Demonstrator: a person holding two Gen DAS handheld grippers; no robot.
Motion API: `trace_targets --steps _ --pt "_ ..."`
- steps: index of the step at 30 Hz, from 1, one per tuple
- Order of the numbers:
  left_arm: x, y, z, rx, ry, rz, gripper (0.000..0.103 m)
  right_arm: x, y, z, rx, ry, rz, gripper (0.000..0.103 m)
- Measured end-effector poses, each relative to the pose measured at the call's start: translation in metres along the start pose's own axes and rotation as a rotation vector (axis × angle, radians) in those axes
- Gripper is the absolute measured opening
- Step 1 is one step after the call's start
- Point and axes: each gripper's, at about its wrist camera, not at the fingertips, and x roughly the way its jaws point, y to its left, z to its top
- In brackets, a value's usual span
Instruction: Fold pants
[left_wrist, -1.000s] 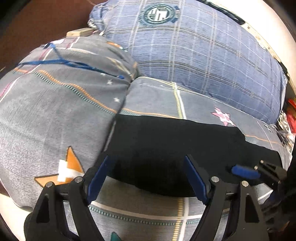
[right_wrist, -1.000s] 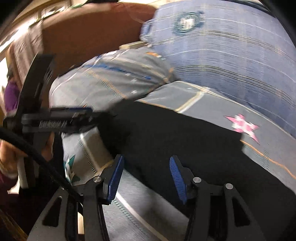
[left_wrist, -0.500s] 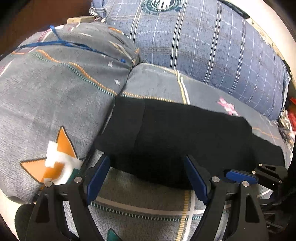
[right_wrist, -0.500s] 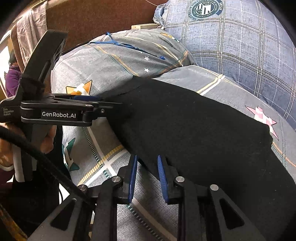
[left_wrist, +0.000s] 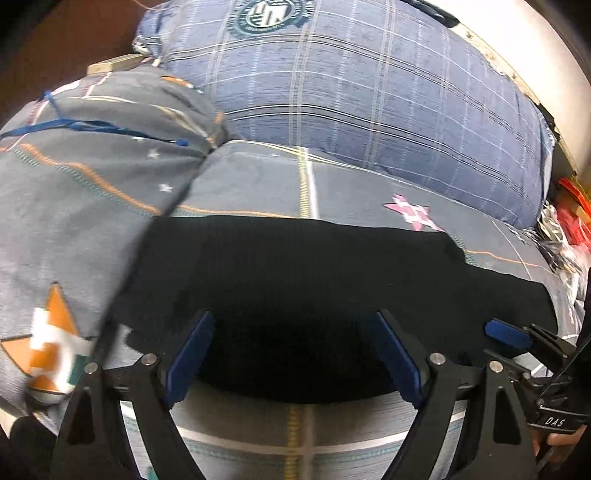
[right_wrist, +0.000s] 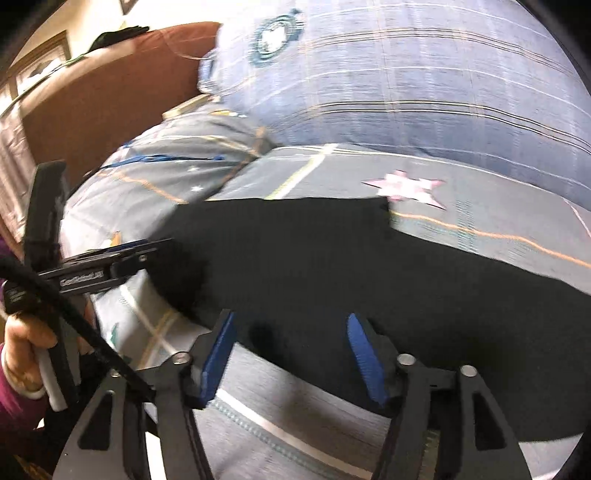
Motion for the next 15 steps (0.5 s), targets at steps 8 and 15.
trace_targets --steps 8,15 --pt "0.004 -0.022 -0.002 0.043 0.002 -0.005 0.087 -0.012 -0.015 -0.003 0.042 -0.025 -0.02 0.08" --pt "0.006 -0.038 -0.004 0.054 0.007 -0.023 0.094 -0.023 -0.029 -0.007 0.079 -0.036 -0.035 0.082"
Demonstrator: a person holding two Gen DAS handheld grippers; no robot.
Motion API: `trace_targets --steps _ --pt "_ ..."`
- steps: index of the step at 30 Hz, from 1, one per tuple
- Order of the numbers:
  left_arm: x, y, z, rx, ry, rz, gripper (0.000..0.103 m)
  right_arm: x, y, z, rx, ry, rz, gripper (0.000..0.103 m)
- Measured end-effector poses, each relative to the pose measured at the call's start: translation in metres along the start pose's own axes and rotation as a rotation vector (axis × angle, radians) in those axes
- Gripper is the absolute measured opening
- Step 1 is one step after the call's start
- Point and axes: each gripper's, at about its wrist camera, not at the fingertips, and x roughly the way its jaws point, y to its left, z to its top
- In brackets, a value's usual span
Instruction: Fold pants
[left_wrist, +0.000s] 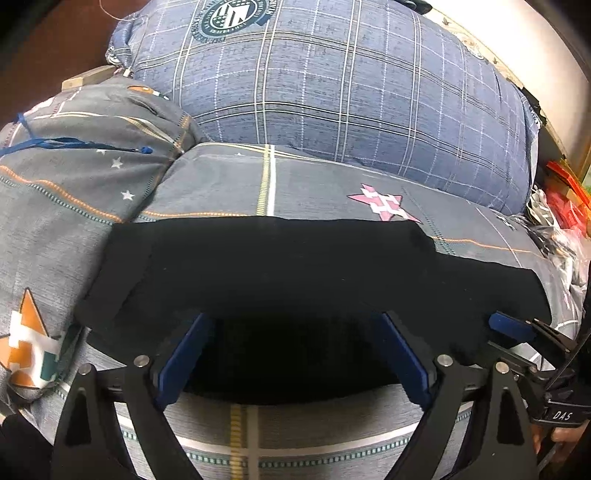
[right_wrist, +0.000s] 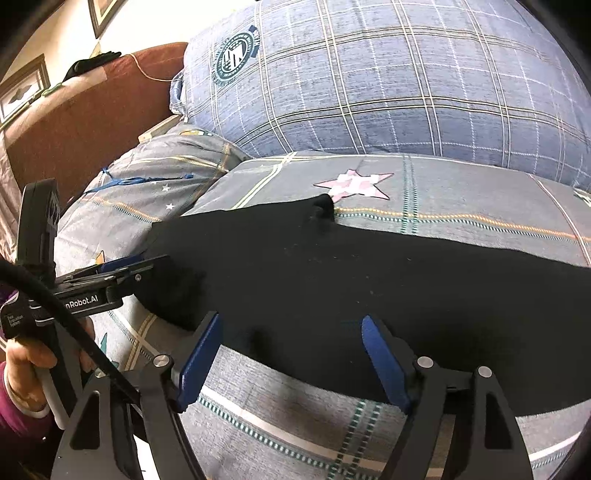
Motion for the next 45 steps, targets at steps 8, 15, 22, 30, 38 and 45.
trace_targets --steps 8,15,22,30,38,45 --pt "-0.002 -0.019 -0.002 0.034 0.004 -0.002 0.096 -0.016 -0.011 -0.005 0.005 -0.021 -0.016 0.082" --pt "-0.006 -0.04 0.0 0.08 -0.001 -0.016 0.097 -0.031 -0.025 -0.015 0.036 -0.033 -0.047 0.088" --pt "0.001 -0.064 0.002 0.094 0.014 -0.071 0.097 -0.045 -0.046 -0.024 0.098 -0.049 -0.077 0.089" --pt "0.012 -0.089 0.003 0.136 0.032 -0.103 0.097 -0.056 -0.064 -0.032 0.139 -0.048 -0.106 0.093" --pt "0.029 -0.117 0.003 0.19 0.085 -0.193 0.098 -0.07 -0.092 -0.042 0.231 -0.043 -0.151 0.093" --pt "0.046 -0.145 0.015 0.214 0.113 -0.273 0.101 -0.088 -0.131 -0.059 0.383 -0.044 -0.185 0.093"
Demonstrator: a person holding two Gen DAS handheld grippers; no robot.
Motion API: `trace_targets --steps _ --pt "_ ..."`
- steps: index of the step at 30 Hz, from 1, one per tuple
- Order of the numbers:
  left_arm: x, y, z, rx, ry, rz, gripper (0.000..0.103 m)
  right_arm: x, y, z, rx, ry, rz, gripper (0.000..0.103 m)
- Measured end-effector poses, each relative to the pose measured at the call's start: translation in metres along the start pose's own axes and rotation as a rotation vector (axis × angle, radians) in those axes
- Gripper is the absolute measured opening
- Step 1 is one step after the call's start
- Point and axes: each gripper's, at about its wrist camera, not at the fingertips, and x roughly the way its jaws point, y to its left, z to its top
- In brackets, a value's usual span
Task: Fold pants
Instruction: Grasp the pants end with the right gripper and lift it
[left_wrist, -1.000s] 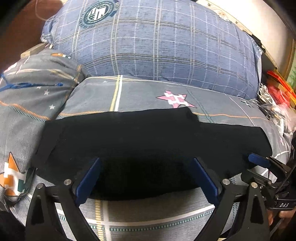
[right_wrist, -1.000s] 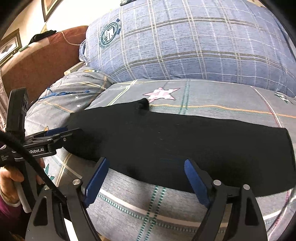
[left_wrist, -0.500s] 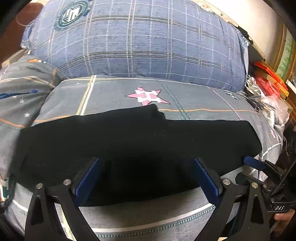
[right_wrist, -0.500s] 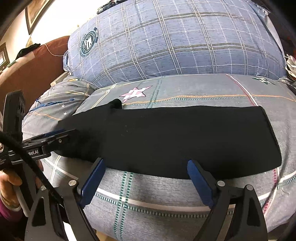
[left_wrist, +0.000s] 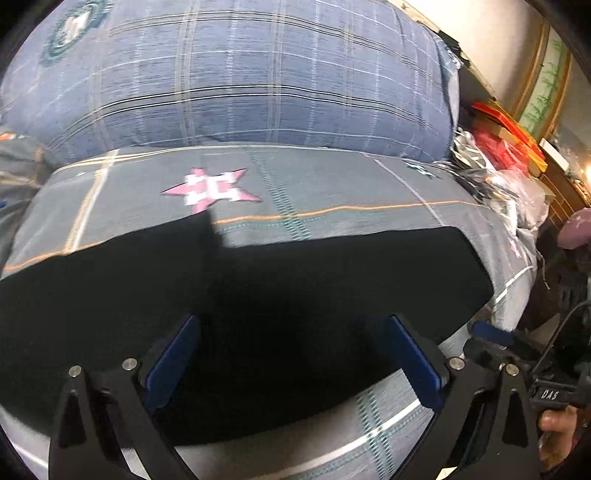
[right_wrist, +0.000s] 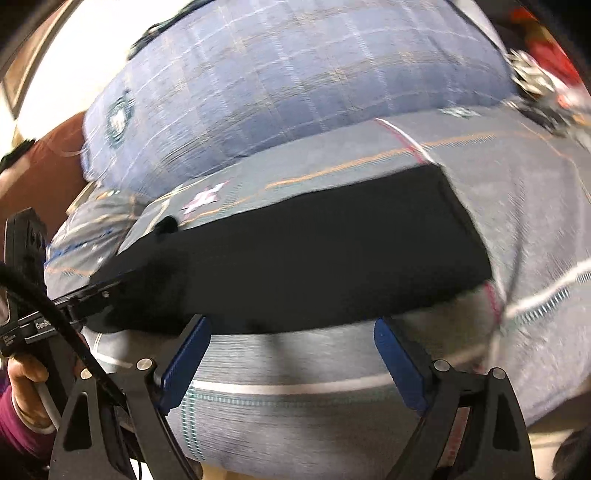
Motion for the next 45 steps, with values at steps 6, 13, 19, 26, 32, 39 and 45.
trace_targets --steps 6,13,19,26,32,39,45 --pt "0.039 -0.045 0.035 0.107 0.07 -0.122 0.101 -0.01 -0.036 -0.003 0.105 -0.018 -0.011 0.093" --pt "0.098 -0.102 0.071 0.283 0.191 -0.282 0.101 -0.011 -0.055 0.005 0.155 -0.111 0.039 0.093" --pt "0.137 -0.15 0.091 0.464 0.265 -0.396 0.101 -0.009 -0.061 0.008 0.133 -0.154 0.054 0.092" --pt "0.167 -0.186 0.101 0.551 0.328 -0.519 0.101 -0.005 -0.058 0.009 0.09 -0.193 0.04 0.092" --pt "0.169 -0.212 0.089 0.675 0.317 -0.548 0.047 0.001 -0.057 0.017 0.096 -0.211 0.021 0.087" --pt "0.166 -0.197 0.099 0.582 0.313 -0.572 0.014 0.003 -0.071 0.031 0.181 -0.227 0.029 0.011" --pt "0.087 -0.165 0.118 0.562 0.154 -0.585 0.014 -0.03 -0.021 0.046 0.009 -0.288 0.073 0.011"
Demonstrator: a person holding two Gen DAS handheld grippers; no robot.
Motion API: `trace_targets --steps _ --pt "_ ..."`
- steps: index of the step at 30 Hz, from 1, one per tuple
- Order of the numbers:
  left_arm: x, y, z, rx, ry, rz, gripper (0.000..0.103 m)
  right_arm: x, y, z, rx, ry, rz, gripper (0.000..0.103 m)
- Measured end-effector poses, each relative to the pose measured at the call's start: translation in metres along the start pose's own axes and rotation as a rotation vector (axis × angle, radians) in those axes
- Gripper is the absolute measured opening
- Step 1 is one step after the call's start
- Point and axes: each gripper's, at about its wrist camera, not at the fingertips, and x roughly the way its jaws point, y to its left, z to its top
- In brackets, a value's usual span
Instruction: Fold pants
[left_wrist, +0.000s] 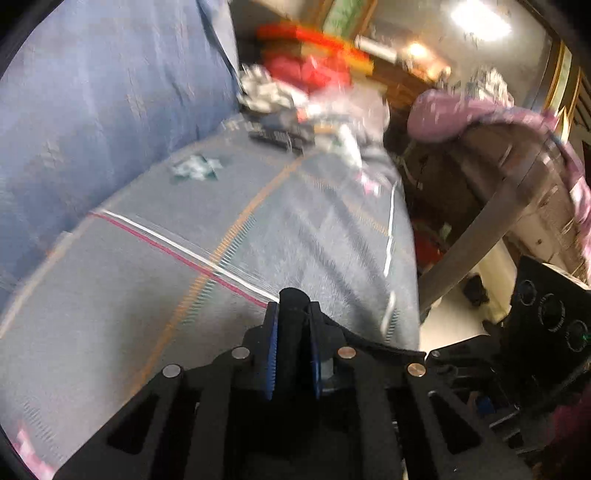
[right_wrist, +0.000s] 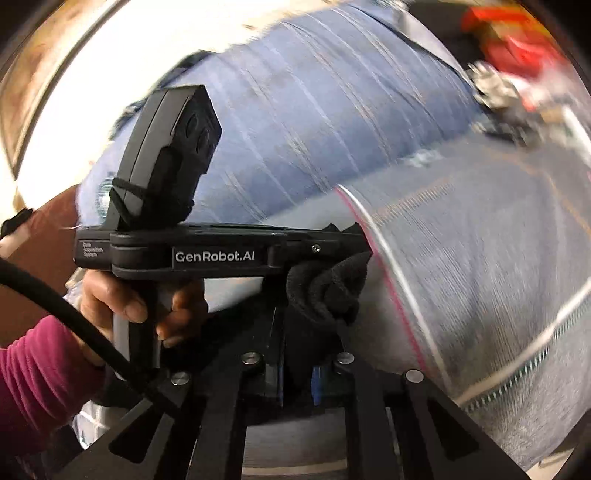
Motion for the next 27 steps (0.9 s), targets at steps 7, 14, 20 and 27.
trace_targets --steps 7,14,20,27 --pt "-0.129 0.027 -0.064 -0.163 -0.157 0.121 0.014 0.0 0.1 0.008 -0.185 0.008 0.195 0.011" --pt "-0.185 0.088 -0.166 -0.44 -0.146 0.364 0.032 0.098 0.179 -0.057 -0.264 0.282 0.285 0.017" --pt "-0.224 0.086 -0.209 -0.55 -0.219 0.367 0.075 0.077 0.194 -0.059 -0.273 0.308 0.379 0.073" --pt "-0.183 0.051 -0.214 -0.564 -0.191 0.351 0.083 0.048 0.133 -0.018 -0.202 0.204 0.143 0.08"
